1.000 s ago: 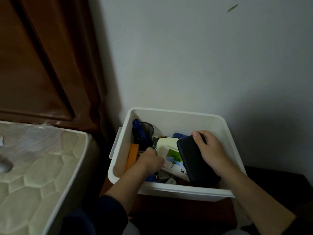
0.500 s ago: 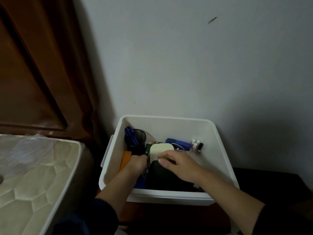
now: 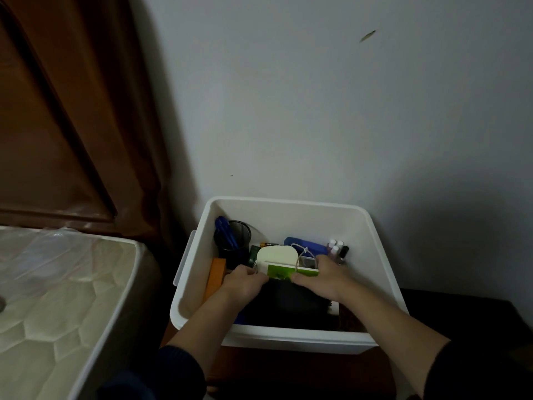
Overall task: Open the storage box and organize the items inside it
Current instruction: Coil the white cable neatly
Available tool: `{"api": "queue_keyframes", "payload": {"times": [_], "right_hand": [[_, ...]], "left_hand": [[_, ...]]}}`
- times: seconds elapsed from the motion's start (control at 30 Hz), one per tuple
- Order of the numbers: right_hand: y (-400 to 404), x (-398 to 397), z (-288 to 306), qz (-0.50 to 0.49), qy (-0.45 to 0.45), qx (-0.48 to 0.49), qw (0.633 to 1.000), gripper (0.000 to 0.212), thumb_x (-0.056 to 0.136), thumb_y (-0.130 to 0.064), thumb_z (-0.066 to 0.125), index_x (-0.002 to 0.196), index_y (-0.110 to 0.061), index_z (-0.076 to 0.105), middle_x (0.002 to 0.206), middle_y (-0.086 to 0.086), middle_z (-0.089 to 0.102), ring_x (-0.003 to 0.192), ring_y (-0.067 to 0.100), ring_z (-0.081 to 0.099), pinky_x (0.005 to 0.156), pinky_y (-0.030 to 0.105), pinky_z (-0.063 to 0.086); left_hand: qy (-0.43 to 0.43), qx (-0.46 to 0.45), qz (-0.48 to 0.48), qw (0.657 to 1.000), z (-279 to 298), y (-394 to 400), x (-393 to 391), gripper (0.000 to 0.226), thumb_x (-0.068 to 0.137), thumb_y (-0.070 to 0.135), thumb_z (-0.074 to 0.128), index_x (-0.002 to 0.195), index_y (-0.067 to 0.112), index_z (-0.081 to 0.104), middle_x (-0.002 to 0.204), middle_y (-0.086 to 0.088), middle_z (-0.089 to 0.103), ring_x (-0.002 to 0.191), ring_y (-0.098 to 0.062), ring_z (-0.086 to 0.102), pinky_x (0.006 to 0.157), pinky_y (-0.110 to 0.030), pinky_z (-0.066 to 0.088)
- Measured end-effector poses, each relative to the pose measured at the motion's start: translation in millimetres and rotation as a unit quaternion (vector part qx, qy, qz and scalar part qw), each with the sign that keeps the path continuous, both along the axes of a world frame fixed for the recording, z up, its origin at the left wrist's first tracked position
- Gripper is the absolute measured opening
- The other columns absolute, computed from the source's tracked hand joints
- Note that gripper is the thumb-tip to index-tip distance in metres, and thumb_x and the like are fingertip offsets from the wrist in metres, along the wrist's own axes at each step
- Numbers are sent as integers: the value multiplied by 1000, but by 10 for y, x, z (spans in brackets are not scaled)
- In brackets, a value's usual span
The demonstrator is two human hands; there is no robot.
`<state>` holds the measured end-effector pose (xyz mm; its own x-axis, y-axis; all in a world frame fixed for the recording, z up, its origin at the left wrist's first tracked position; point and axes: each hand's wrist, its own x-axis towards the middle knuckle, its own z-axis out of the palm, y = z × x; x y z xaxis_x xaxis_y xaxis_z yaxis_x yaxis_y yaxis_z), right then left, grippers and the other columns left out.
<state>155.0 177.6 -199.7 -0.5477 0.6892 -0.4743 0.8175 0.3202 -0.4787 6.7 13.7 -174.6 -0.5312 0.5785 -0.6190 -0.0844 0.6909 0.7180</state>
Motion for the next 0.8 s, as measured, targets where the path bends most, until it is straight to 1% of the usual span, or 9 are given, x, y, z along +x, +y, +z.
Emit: {"api": "queue_keyframes", "payload": {"times": [0.1,0.17,0.23,0.37,0.43,0.53,0.67,0.73,0.8], "right_hand": [[-3,-90,10,18,-67,62,996,99,63,-96,52,133,-26,60,141,8,57,133,31,49,108,39,47],[-8,-173,13,-3,-62,38,997,97,63,-98,51,125,-25,65,134,6,63,127,28,56,105,39,51],[10,-267,3,-31,-59,16,998,94,68,-98,49,117,-20,69,124,6,68,116,27,63,102,41,54],[122,-367,-71,-54,-57,20,997,67,84,-74,58,112,-14,71,115,11,70,107,30,65,98,40,54],[190,-367,-66,-36,-50,9,998,53,89,-65,60,96,-13,69,101,8,68,96,27,65,86,33,53],[231,-329,72,44,-73,7,996,45,102,-54,54,75,-18,55,79,1,56,77,20,55,61,29,38],[201,-187,264,144,-26,59,987,42,110,-50,42,82,-20,53,81,-1,58,78,18,57,68,34,40],[151,-89,355,163,-5,105,981,37,110,-49,42,86,-23,54,85,-2,62,81,19,61,69,36,44],[87,-13,455,161,36,123,979,32,110,-48,41,90,-28,56,87,-5,65,81,16,62,68,35,47]], "left_hand": [[-2,12,-8,1000,-21,-3,16,39,102,29,63,138,17,55,117,-6,63,103,-19,63,76,-31,51],[2,17,-16,1000,-30,-2,18,36,102,26,63,137,17,56,119,-7,64,107,-20,64,84,-31,53],[6,16,-19,1000,-35,-8,12,31,103,26,63,132,20,57,118,-5,65,106,-19,64,84,-30,53],[15,26,-11,999,-54,-30,5,22,102,26,63,122,18,60,111,-4,65,96,-15,62,76,-29,49],[25,30,-10,999,-58,-30,7,25,103,27,62,122,13,58,108,-6,64,92,-16,60,74,-30,47],[50,5,3,999,-72,17,8,40,104,33,59,132,5,53,121,-13,65,109,-26,64,91,-37,51],[83,-7,12,996,-32,20,44,66,101,42,61,149,3,39,142,-16,54,128,-30,55,107,-39,46],[160,-11,-41,986,30,-15,71,77,96,47,62,157,13,30,155,-13,37,143,-33,38,117,-41,36],[231,21,-80,969,116,-41,98,79,94,46,65,159,23,28,158,-7,28,145,-30,29,119,-43,30]]}}
